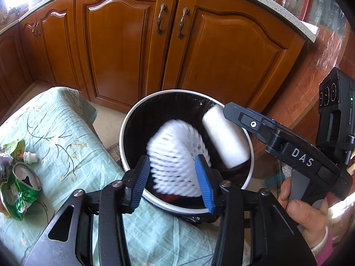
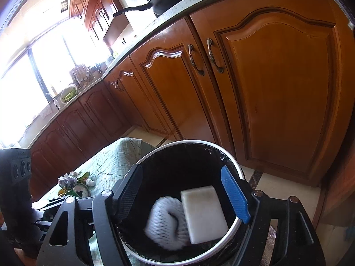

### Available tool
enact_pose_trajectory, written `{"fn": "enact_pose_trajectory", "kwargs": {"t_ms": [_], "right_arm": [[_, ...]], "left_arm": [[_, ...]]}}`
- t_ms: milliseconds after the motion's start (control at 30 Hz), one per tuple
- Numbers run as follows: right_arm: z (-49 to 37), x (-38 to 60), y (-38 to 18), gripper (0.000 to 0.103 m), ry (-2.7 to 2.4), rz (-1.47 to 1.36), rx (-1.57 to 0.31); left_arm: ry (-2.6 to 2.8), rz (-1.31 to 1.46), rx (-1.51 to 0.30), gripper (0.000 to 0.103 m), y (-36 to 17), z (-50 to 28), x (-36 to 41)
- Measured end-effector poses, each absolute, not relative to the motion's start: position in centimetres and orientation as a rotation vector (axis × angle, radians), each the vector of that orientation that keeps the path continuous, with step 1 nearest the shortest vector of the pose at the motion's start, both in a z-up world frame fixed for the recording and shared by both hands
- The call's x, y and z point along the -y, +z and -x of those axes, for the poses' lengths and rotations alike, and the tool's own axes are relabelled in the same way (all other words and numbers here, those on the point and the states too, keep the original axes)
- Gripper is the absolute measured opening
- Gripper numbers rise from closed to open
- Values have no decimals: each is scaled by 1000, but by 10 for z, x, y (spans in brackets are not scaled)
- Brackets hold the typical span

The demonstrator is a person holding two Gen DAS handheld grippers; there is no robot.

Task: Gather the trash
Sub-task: 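Carry sponge and foam net over bin and release both, then grasp red snack bag with right tool while left tool grasps crumpled white paper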

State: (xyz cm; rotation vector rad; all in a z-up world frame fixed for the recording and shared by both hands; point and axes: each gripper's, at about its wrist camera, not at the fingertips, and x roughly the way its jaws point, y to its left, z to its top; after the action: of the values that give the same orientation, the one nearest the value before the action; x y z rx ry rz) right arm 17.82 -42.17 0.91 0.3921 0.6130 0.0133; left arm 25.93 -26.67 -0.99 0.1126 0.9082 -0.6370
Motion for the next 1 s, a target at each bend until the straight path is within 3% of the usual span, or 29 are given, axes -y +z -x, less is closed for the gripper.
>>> {"fn": "enact_pose_trajectory", "kwargs": {"t_ms": [100, 333, 1000], "right_arm": [[-171, 423, 12, 79, 16, -404, -597], [-147, 411, 17, 96, 37, -431, -558], [-113, 286, 14, 97, 281, -395, -602]], "left_arm": [[-630, -105, -907, 55, -11, -256, 262], [-593, -43, -901, 61, -13, -241, 231], [-346, 168, -858, 65, -19, -158, 68]]}}
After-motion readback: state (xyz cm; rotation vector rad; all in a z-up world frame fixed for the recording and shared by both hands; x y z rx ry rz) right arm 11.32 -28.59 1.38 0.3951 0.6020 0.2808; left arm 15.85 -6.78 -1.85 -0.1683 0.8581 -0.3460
